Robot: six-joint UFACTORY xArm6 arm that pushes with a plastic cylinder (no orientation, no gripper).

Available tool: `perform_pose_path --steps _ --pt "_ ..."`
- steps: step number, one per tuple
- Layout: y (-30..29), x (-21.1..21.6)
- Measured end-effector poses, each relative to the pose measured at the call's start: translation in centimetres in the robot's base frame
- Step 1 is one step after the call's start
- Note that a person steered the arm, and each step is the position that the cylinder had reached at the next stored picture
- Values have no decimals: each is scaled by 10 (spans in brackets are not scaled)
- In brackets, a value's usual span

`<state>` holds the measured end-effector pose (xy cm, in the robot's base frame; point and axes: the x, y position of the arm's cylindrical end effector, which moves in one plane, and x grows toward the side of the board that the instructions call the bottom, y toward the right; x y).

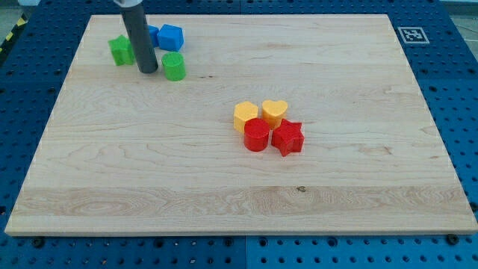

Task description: Slightly push the green star towards up

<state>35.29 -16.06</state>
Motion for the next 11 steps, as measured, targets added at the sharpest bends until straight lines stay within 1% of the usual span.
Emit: perform_pose_path --steps 1,2,3,8,11 --pt "-7 13" --pt "-31 8" --pt "-35 1" --pt "-47 1" --pt "-57 -14"
